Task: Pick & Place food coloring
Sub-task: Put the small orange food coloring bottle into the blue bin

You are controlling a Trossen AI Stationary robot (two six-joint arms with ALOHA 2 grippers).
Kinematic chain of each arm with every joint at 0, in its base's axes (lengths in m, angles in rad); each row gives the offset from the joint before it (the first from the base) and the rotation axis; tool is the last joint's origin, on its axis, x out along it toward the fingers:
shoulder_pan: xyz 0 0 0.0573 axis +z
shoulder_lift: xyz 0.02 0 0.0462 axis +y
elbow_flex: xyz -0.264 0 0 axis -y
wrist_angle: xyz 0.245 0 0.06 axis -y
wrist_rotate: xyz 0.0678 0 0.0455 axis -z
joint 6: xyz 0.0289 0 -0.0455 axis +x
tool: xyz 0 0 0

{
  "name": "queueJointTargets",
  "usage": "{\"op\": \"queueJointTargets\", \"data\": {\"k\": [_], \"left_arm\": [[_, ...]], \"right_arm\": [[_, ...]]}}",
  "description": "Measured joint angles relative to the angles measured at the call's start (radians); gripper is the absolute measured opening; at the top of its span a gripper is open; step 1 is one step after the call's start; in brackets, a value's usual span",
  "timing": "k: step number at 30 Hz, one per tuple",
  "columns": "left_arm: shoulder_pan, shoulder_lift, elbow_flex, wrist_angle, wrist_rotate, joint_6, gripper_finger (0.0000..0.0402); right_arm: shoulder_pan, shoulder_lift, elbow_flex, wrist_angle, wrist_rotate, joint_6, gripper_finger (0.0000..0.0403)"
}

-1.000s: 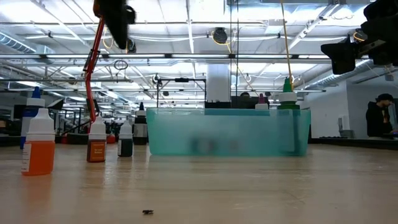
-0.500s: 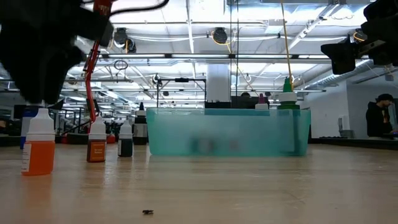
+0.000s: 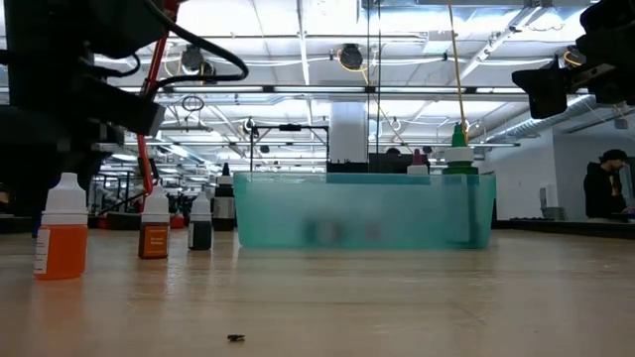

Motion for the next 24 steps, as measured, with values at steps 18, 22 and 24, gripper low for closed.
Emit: {"op": "queueJointTargets", "data": {"k": [18, 22, 24], "left_arm": [[0.0, 0.0, -0.02, 0.04, 0.055, 0.028, 0.0072], [0.007, 0.001, -0.003, 0.026, 0.056, 0.068, 0.007], [0.021, 0.001, 0.038, 0.006, 0.051, 0.098, 0.007]], "right_arm": [[0.0, 0.0, 0.0, 0.0, 0.0, 0.0, 0.0313], [0.0, 0.0, 0.0, 0.0, 0.0, 0.0, 0.0313], [0.0, 0.0, 0.0, 0.0, 0.0, 0.0, 0.0313]]}}
